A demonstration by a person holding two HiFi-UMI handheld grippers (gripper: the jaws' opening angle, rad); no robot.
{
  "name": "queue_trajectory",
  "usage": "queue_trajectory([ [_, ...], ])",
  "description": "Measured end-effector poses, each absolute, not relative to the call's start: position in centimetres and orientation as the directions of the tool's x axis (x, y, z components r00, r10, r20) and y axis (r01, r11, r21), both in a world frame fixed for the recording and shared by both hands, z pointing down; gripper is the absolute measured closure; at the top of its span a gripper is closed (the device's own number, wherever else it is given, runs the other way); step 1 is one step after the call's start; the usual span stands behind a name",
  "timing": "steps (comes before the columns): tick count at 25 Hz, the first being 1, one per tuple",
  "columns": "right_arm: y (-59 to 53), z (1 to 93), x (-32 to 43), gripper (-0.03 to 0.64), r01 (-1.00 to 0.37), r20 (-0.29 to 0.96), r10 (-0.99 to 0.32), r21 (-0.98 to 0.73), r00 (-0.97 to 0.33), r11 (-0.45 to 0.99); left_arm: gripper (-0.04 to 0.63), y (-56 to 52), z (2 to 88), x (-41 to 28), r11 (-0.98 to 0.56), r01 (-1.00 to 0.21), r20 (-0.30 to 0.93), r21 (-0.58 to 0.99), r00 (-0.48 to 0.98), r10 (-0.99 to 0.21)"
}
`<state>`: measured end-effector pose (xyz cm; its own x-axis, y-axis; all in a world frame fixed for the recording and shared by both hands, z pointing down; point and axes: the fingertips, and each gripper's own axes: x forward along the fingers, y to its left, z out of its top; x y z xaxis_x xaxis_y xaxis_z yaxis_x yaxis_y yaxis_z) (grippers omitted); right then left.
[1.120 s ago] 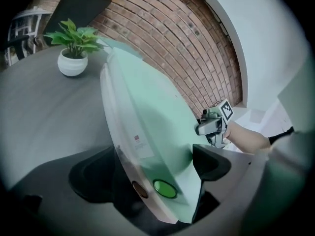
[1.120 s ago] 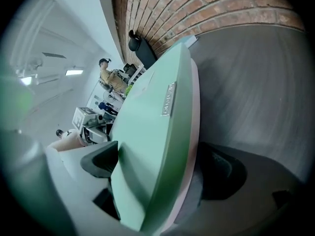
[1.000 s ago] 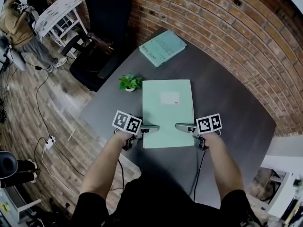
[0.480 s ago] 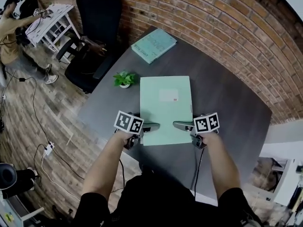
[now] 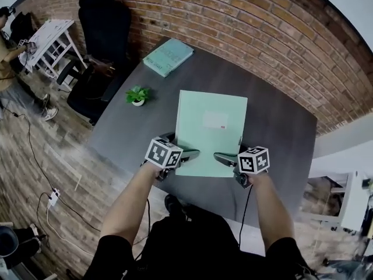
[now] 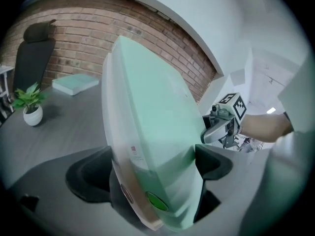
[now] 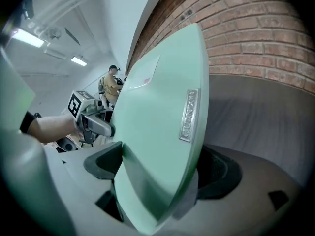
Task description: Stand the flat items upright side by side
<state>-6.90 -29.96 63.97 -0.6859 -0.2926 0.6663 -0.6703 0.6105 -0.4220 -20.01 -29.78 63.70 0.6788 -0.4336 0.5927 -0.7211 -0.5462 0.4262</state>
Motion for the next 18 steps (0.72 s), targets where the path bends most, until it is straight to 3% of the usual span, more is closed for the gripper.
queue_trajectory([
  [18,-32.3,60.7,7.6,0.149,-0.77,0.495,-0.643,-0.09,-0.584,0.631,0.077,-34.8,57.7,-5.9,-0.686,-0.685,0.365,0.247,0.721,-0.589],
])
